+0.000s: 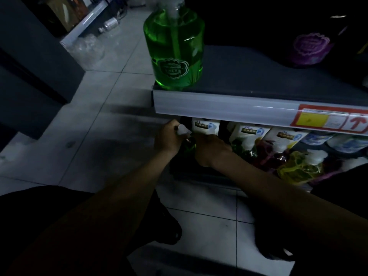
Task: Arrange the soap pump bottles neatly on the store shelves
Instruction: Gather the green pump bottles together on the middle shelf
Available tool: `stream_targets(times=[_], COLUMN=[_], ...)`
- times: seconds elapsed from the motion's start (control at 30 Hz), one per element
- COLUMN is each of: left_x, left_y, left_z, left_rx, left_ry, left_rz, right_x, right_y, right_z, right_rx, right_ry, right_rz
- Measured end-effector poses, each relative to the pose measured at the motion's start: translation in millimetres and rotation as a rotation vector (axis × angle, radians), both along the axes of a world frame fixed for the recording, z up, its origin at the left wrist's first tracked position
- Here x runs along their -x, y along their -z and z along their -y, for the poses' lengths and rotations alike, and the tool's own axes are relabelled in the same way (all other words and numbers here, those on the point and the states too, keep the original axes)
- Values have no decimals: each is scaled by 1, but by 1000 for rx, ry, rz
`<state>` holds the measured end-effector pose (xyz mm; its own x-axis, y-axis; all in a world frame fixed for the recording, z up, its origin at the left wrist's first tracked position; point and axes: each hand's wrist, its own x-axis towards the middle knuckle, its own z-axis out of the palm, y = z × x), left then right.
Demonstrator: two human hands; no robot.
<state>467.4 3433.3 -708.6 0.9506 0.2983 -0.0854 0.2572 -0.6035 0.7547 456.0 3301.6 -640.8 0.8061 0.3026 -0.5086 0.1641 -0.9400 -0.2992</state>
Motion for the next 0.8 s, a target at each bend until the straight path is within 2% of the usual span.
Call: stream_targets(times=[0.1, 0.2, 0.37, 0.5, 0.57, 0.7, 0.8], left_x=[13, 35, 65, 88, 97, 99, 87], left_y=[1, -12, -58, -119, -159, -243, -283], left_z=[-2, -5, -1, 15, 28, 47, 52], left_rx=[-39, -82, -145, -177, -129, -66, 20], left_ry=[14, 117, 214, 336, 391, 563, 633], left_rz=[67, 118, 76, 67, 122, 258, 334], right_x=[3, 10, 25, 37, 46, 69, 71], right_y=[11, 10, -10, -48, -72, -118, -146], right_z=[13, 25, 41, 55, 67, 95, 103], right_rx=[-41, -103, -167, -140, -285, -783, -963], right_ry=[-70, -84, -117, -324, -338, -190, -84], right_rz=[6, 0, -27, -91, -101, 18, 170])
